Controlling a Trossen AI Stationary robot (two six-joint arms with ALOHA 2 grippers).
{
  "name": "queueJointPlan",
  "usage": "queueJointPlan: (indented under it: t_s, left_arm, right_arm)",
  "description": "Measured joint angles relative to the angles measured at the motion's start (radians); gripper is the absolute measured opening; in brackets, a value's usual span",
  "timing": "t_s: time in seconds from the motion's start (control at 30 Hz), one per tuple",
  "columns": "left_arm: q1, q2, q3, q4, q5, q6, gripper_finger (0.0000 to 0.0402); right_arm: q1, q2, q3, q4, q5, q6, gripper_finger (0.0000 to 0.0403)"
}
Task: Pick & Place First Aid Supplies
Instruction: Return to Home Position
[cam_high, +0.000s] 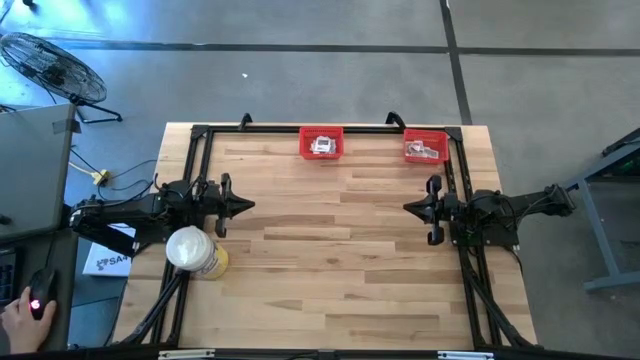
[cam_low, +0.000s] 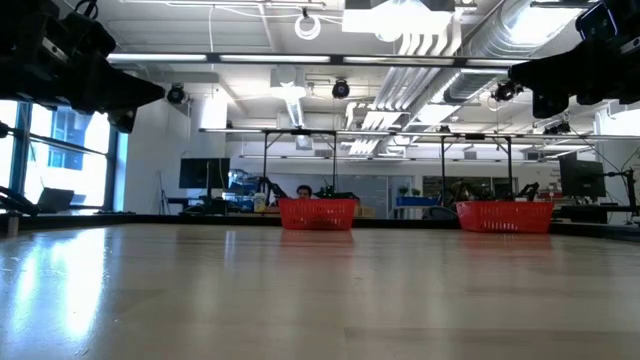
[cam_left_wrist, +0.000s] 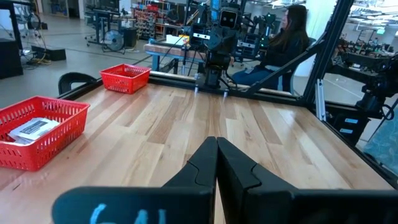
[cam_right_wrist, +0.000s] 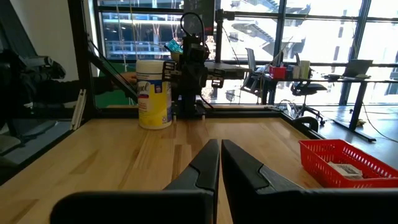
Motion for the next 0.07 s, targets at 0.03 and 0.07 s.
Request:
queueJointPlan:
  t_s: [0.03,0.07]
  left_arm:
    - [0.000,0.000,0.000,0.000,0.000,0.000,0.0000]
    - [0.000,0.000,0.000,0.000,0.000,0.000,0.0000]
  right_arm:
    - [0.000,0.000,0.000,0.000,0.000,0.000,0.0012]
    - [0.000,0.000,0.000,0.000,0.000,0.000,0.0012]
